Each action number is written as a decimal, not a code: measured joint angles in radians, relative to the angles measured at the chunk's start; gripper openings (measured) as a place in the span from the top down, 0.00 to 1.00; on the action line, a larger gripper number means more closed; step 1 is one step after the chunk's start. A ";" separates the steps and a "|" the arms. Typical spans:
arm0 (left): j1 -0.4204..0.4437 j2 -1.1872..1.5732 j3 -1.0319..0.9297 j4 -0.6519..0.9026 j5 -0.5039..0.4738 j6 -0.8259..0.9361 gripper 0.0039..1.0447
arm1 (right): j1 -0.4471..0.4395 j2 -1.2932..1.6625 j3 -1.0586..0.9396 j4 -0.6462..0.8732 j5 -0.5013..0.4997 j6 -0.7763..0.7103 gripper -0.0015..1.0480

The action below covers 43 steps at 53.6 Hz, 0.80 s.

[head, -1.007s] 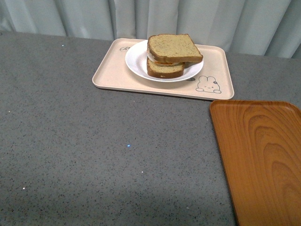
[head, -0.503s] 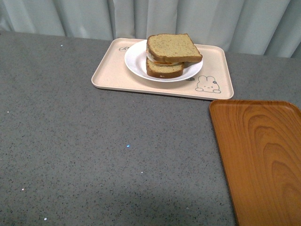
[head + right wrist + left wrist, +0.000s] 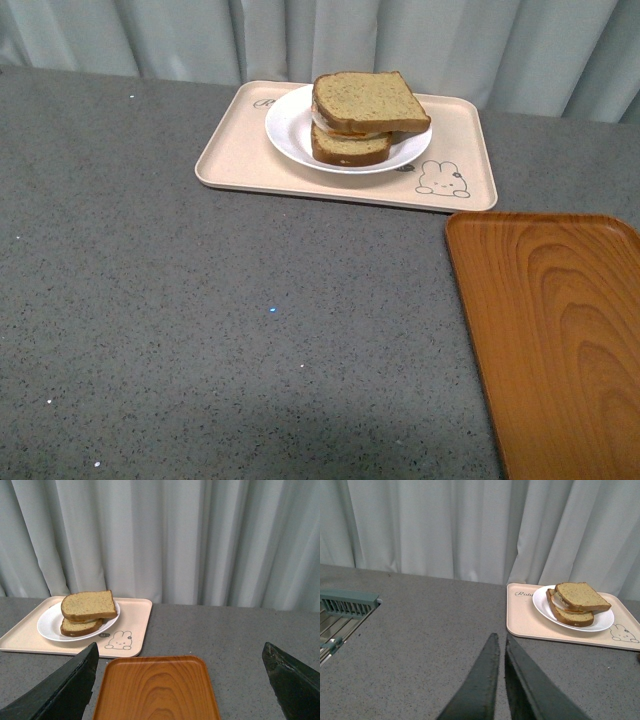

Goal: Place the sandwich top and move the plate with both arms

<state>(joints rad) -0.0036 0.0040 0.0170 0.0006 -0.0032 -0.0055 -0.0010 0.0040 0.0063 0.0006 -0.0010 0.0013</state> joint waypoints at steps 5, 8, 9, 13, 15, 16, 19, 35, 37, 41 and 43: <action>0.000 0.000 0.000 0.000 0.000 0.000 0.77 | 0.000 0.000 0.000 0.000 0.000 0.000 0.09; 0.000 0.000 0.000 0.000 0.000 0.000 0.69 | 0.000 0.000 0.000 0.000 0.000 0.000 0.09; 0.000 0.000 0.000 0.000 0.000 0.000 0.67 | 0.000 0.000 0.000 0.000 0.000 0.000 0.09; 0.000 0.000 0.000 0.000 0.000 0.000 0.55 | 0.000 0.000 0.000 0.000 0.000 0.000 0.09; 0.000 0.000 0.000 0.000 0.000 0.000 0.50 | 0.000 0.000 0.000 0.000 0.000 0.000 0.09; 0.000 0.000 0.000 0.000 0.000 0.000 0.46 | 0.000 0.000 0.000 0.000 0.000 0.000 0.09; 0.000 0.000 0.000 0.000 0.000 0.000 0.38 | 0.000 0.000 0.000 0.000 0.000 0.000 0.09; 0.000 0.000 0.000 0.000 0.000 0.001 0.06 | 0.000 0.000 0.000 0.000 0.000 0.000 0.09; 0.000 0.000 0.000 0.000 0.000 0.001 0.06 | 0.000 0.000 0.000 0.000 0.000 0.000 0.09; 0.000 0.000 0.000 0.000 0.000 0.001 0.06 | 0.000 0.000 0.000 0.000 0.000 0.000 0.09; 0.000 0.000 0.000 0.000 0.000 0.001 0.06 | 0.000 0.000 0.000 0.000 0.000 0.000 0.09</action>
<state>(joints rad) -0.0036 0.0040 0.0170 0.0006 -0.0032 -0.0044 -0.0010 0.0040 0.0063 0.0006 -0.0010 0.0013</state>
